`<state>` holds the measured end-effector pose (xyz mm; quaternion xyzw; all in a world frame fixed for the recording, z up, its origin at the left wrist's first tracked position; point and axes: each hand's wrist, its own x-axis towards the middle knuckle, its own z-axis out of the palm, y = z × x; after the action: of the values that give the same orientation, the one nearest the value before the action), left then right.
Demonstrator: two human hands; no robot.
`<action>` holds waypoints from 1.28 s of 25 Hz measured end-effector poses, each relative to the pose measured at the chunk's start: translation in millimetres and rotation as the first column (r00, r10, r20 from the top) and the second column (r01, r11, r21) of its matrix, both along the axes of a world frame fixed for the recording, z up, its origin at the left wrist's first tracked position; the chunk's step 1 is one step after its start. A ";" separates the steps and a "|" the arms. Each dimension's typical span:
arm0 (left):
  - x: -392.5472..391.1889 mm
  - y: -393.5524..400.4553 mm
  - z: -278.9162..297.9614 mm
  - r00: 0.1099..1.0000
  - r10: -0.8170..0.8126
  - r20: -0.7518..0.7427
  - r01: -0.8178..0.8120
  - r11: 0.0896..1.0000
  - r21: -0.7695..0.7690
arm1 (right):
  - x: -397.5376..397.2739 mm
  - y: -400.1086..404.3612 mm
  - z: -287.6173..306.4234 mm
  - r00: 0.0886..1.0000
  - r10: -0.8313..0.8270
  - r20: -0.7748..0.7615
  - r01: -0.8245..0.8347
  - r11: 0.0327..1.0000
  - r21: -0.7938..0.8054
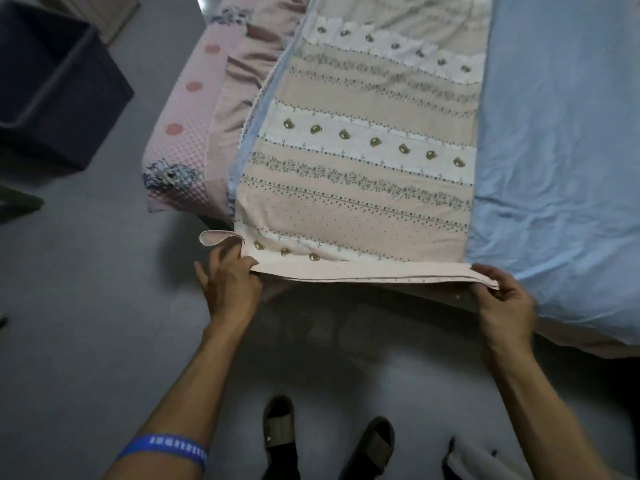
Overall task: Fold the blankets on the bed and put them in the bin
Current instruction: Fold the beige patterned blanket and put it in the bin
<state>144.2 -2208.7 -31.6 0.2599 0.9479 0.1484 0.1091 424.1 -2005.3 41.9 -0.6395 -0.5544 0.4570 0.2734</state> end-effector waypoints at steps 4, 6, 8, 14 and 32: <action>-22.9 -5.2 -11.9 0.980 0.004 0.197 0.046 0.968 -0.245 | -36.4 24.6 35.3 0.932 0.198 0.303 -0.239 0.965 0.106; -4.4 -20.5 -20.9 0.907 0.192 0.374 -0.094 0.959 -0.266 | -50.5 21.7 50.3 0.898 0.298 0.324 -0.325 0.945 0.030; 42.6 -33.6 -30.7 0.577 0.442 0.687 -0.486 0.861 -0.146 | -52.9 2.8 59.2 0.932 0.318 0.172 -0.298 0.946 -0.130; 217.2 15.2 -44.5 -0.486 0.033 0.873 -0.751 0.496 -0.437 | 9.3 -74.2 14.3 1.000 -0.012 -0.012 0.008 0.958 -0.285; 200.7 33.5 -44.8 0.060 0.080 0.995 -0.936 -0.342 0.084 | 77.6 -52.3 4.1 0.983 -0.054 -0.174 -0.006 0.944 -0.330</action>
<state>344.9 -2175.2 -76.4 -0.4250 0.4403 0.7744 0.1607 501.8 -2057.7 46.0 -0.6390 -0.4354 0.5957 0.2175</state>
